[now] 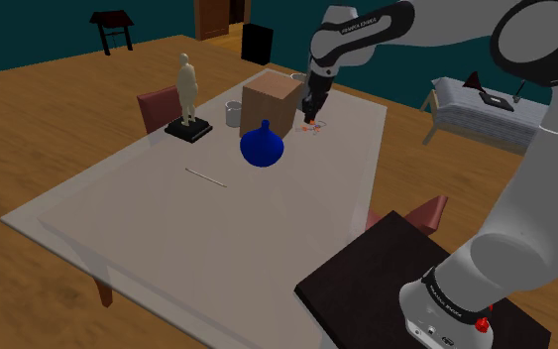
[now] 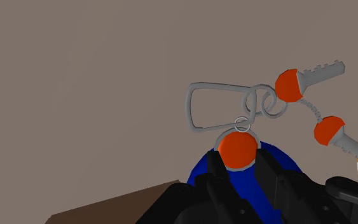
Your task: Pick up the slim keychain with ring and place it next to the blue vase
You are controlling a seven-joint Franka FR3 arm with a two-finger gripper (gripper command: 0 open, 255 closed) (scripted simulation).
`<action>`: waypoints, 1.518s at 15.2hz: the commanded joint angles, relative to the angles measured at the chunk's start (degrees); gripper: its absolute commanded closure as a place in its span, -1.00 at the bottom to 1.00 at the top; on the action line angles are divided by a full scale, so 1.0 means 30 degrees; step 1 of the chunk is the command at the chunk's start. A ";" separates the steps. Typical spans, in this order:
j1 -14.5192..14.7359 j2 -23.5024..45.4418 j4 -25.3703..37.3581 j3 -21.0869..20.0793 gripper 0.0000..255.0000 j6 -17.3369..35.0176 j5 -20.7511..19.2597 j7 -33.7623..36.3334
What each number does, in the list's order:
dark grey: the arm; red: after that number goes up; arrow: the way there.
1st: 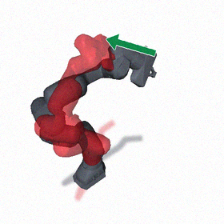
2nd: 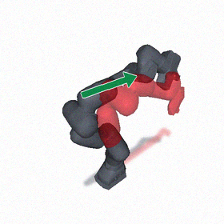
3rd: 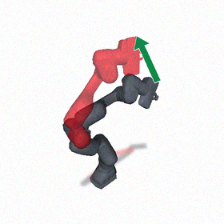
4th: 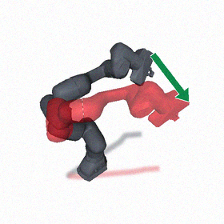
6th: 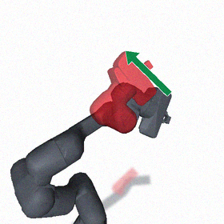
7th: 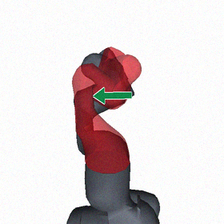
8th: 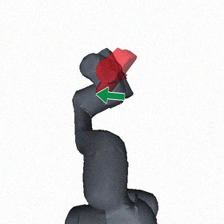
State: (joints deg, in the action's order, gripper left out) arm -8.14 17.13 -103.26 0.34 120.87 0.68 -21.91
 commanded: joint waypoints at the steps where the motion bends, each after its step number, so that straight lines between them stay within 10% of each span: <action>1: -0.0015 0.0201 -0.0225 0.0004 1.00 0.0431 0.0006 -0.0039; 23: -0.0027 0.3281 -0.1745 -0.0022 1.00 0.5031 0.0065 -0.0106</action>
State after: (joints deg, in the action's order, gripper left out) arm -8.23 26.31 -108.45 0.28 135.23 0.87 -22.23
